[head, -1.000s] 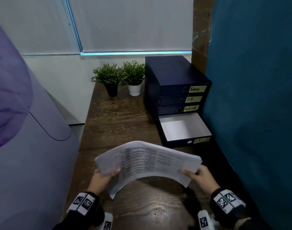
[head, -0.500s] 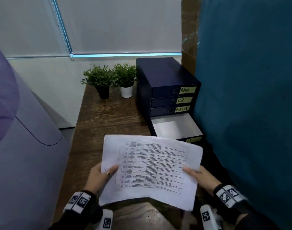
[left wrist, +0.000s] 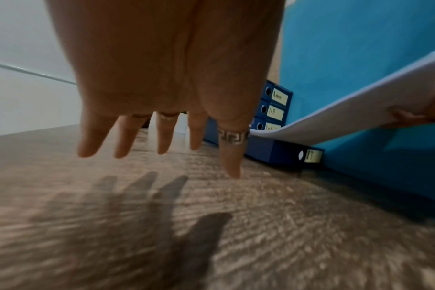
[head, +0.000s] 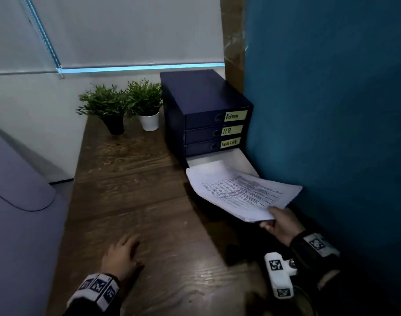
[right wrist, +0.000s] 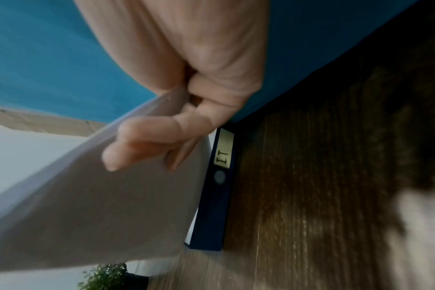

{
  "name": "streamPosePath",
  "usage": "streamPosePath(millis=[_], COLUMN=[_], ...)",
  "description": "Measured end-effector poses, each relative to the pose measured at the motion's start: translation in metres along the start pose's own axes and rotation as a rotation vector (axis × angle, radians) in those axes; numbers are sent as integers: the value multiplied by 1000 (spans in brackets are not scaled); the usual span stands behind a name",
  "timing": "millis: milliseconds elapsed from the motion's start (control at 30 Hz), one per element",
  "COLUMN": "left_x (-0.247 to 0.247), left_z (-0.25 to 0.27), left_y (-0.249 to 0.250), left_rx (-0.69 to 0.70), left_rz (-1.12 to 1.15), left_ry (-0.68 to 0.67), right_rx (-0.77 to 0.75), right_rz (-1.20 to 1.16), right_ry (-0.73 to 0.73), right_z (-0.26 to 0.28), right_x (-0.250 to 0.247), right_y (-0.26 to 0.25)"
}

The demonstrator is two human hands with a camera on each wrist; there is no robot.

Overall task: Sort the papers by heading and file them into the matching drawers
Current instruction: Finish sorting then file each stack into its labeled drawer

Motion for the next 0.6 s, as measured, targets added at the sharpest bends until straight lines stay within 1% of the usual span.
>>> streamPosePath(millis=[67, 133, 200, 300, 467, 600], left_x=[20, 37, 45, 46, 43, 42], left_z=[-5, -5, -3, -2, -4, -5], left_y=[-8, -7, -6, -5, -5, -4], left_rx=[-105, -122, -123, -132, -149, -172], left_rz=[-44, -72, -83, -54, -7, -3], left_ry=[-135, -223, -233, -241, -231, -228], right_rx=[-2, 6, 17, 37, 49, 60], right_rz=[10, 11, 5, 18, 19, -15], right_ry=[19, 63, 102, 142, 125, 108], right_z=[-14, -32, -53, -83, -124, -137], right_x=[11, 21, 32, 49, 72, 79], right_y=[-4, -8, -11, -14, -14, -6])
Point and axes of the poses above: each hand's wrist, its own z-axis away from the middle knuckle, its own x-axis out of the palm, y = z × x, the point moved 8 cm from there along -z, towards the middle knuckle, and after that the axes turned 14 degrees about -y, right-handed, at the moved point
